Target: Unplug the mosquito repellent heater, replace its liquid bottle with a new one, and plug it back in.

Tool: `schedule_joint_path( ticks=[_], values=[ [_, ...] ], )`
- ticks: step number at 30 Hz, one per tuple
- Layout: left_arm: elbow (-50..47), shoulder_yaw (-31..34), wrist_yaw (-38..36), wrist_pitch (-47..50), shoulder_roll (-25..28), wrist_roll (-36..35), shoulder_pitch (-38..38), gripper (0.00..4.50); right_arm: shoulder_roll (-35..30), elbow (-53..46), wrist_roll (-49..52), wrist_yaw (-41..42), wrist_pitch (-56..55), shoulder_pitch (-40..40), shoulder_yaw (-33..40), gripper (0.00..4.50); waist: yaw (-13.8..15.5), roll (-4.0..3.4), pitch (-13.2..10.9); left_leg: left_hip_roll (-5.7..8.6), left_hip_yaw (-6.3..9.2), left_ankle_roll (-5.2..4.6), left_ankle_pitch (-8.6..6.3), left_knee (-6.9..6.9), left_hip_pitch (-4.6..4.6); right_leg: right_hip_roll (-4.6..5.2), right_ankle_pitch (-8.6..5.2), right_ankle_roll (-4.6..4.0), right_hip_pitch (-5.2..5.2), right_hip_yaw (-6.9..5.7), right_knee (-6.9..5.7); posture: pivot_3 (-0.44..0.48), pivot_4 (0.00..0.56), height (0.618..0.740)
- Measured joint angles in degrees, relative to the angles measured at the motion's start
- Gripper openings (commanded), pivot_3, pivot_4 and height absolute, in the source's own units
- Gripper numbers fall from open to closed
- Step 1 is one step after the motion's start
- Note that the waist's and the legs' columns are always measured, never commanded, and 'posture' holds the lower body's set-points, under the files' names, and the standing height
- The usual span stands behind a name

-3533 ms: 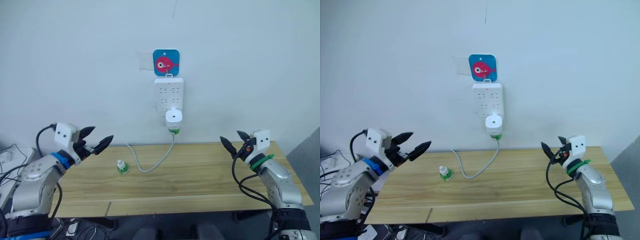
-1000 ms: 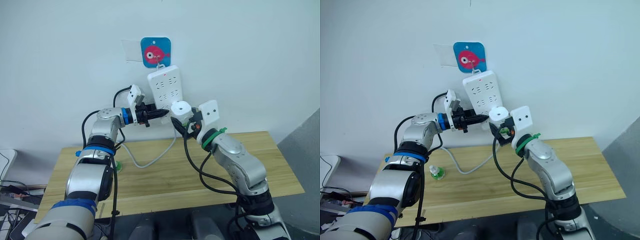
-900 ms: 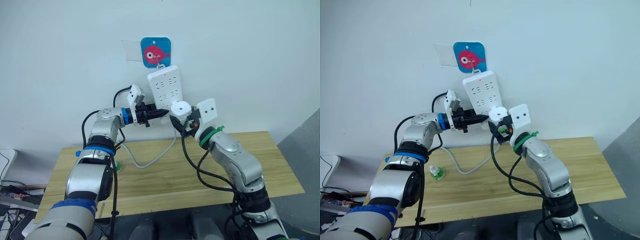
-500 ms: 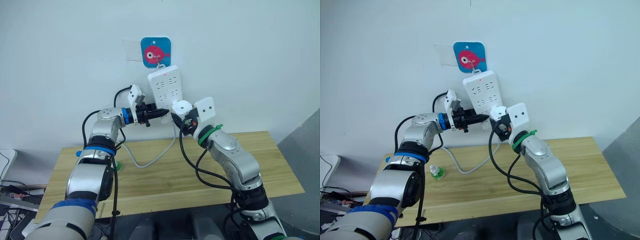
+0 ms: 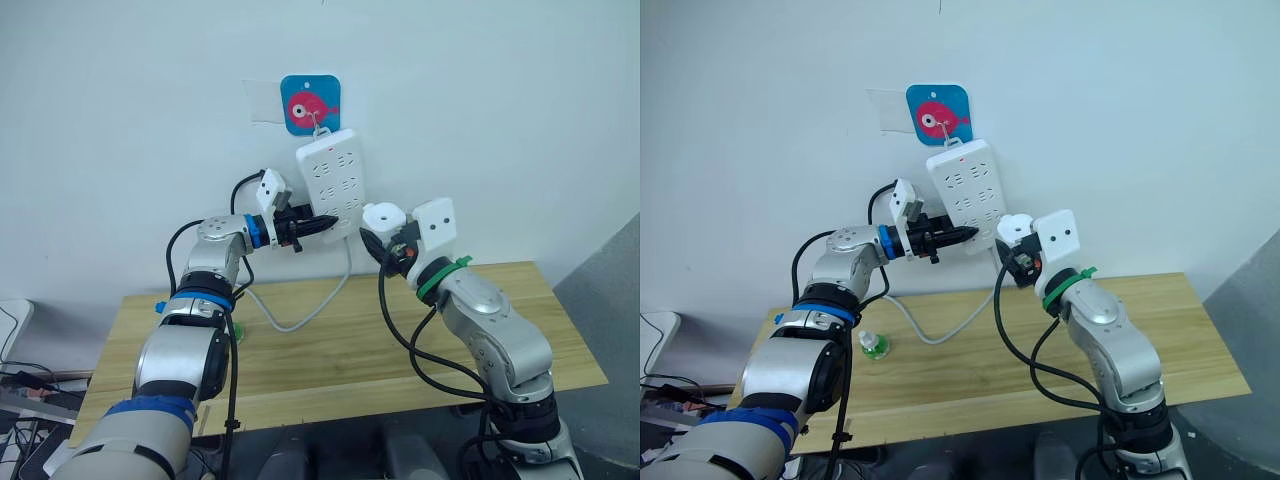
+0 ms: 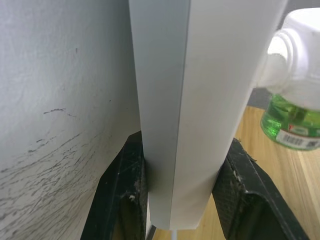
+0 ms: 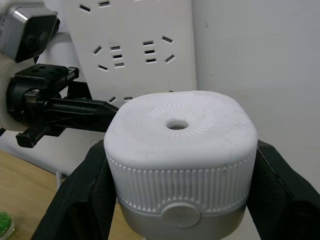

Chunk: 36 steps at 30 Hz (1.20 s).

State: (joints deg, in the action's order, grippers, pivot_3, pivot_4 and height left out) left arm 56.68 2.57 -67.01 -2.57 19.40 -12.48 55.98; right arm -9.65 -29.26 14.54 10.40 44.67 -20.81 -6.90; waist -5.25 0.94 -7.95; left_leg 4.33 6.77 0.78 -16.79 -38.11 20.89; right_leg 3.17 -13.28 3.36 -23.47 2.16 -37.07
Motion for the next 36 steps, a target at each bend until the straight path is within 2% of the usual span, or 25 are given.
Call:
schedule_joint_path(
  ticks=[6,8,9,13,17,21,23,28,31,36],
  values=[
    [-7.04,1.33,1.16,2.7,2.07,-1.91,-5.08,3.76,3.43,-1.31,8.59,0.8,1.24,3.3,10.54,3.03,-1.36,-0.03,0.01,-0.09,-0.01,-0.01,-0.01,0.08,0.01,0.03,0.0,-0.01,-0.09,0.1,-0.01,-0.212,0.144,0.74],
    [-12.65,1.78,1.52,4.91,4.12,-2.72,-9.66,4.35,5.75,-0.69,12.53,0.5,1.92,3.37,14.45,3.03,-2.18,-0.1,0.02,-0.2,-0.11,-0.01,-0.02,0.15,-0.07,0.04,0.0,-0.01,-0.1,0.21,-0.03,-0.207,0.144,0.74],
    [-15.78,2.13,1.65,6.09,5.44,-3.01,-12.63,4.48,7.08,0.16,14.85,-0.1,2.31,3.25,16.91,3.03,-2.87,-0.13,0.03,-0.28,-0.12,-0.01,-0.02,0.2,-0.07,0.0,-0.01,-0.02,-0.15,0.26,-0.04,-0.202,0.143,0.74],
    [-27.26,3.02,2.59,10.87,8.46,-4.74,-22.96,4.48,10.53,4.31,22.42,-3.62,4.91,2.95,24.67,3.03,-3.32,-0.18,-0.01,-0.47,-0.3,0.04,-0.02,0.26,0.38,-0.05,-0.04,-0.09,-0.7,0.37,-0.06,-0.187,0.14,0.74],
    [-45.86,3.72,3.98,15.19,9.65,-8.39,-33.65,4.48,15.54,7.95,33.95,-9.28,7.97,1.85,31.06,3.03,-3.32,-0.25,-0.04,-0.59,-0.4,0.11,0.02,0.19,0.71,-0.02,0.01,-0.18,-0.9,0.45,-0.03,-0.165,0.136,0.74],
    [-60.31,2.32,9.45,17.33,6.47,-10.04,-39.24,4.48,16.45,10.4,45.85,-15.18,9.66,1.56,35.34,3.03,-1.94,-0.44,-0.14,-0.58,-0.42,0.03,-0.03,0.13,0.71,-0.02,0.15,-0.36,-0.82,0.37,0.03,-0.153,0.134,0.74],
    [-64.72,-0.57,12.95,17.58,2.66,-9.79,-39.88,4.48,16.13,11.15,50.78,-17.48,10.05,1.57,35.54,3.03,-1.21,-0.51,-0.18,-0.58,-0.45,0.03,-0.02,0.13,0.57,-0.05,0.16,-0.37,-0.68,0.35,0.01,-0.148,0.134,0.74],
    [-65.09,-9.46,18.99,15.31,-5.76,-5.58,-39.77,4.48,14.28,11.94,59.21,-21.12,10.21,1.63,34.48,3.03,-1.01,-0.53,-0.17,-0.59,-0.67,0.01,-0.02,0.13,0.48,-0.14,0.15,-0.37,-0.63,0.29,-0.02,-0.159,0.134,0.74],
    [-61.48,-11.49,22.09,12.55,-10.02,-3.61,-38.61,4.48,13.31,11.87,62.98,-23.6,9.39,2.05,33.25,3.03,-1.23,-0.55,-0.16,-0.65,-0.75,0.0,-0.02,0.13,0.46,-0.18,0.15,-0.37,-0.63,0.31,-0.02,-0.164,0.134,0.74],
    [-55.86,-12.36,25.08,7.75,-13.42,-1.45,-36.33,4.48,12.03,10.9,67.54,-26.84,7.83,3.29,29.81,3.03,-1.31,-0.57,-0.15,-0.73,-0.77,0.0,-0.02,0.13,0.47,-0.29,0.15,-0.36,-0.62,0.31,0.01,-0.171,0.136,0.74]
  ],
)
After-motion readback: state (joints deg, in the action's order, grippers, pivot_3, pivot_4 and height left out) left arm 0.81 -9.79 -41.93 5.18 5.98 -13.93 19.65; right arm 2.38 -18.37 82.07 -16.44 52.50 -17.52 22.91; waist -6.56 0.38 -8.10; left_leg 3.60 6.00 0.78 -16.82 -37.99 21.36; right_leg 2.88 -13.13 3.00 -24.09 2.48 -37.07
